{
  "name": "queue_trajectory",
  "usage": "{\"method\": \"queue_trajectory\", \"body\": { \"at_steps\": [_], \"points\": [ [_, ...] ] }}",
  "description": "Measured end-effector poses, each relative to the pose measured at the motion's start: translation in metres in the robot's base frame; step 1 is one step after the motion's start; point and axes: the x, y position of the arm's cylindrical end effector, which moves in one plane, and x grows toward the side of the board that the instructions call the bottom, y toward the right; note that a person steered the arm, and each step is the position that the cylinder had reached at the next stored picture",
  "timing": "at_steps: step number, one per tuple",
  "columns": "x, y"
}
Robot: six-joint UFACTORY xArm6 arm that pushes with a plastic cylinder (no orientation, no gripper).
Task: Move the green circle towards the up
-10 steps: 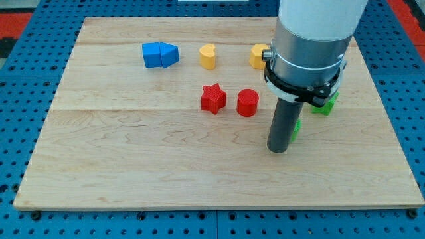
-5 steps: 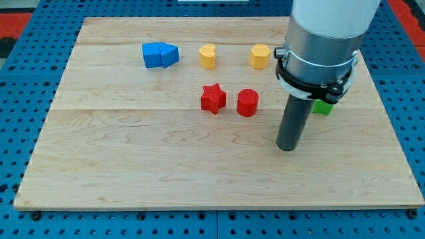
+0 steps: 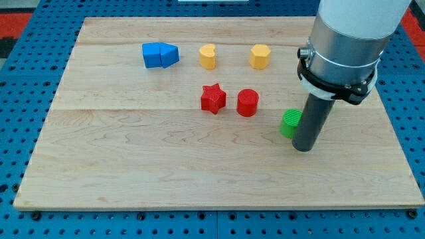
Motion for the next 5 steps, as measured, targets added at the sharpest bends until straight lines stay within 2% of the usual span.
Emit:
{"method": "queue_trajectory", "body": {
  "at_steps": [5],
  "points": [
    [-0.054, 0.003]
  ]
}}
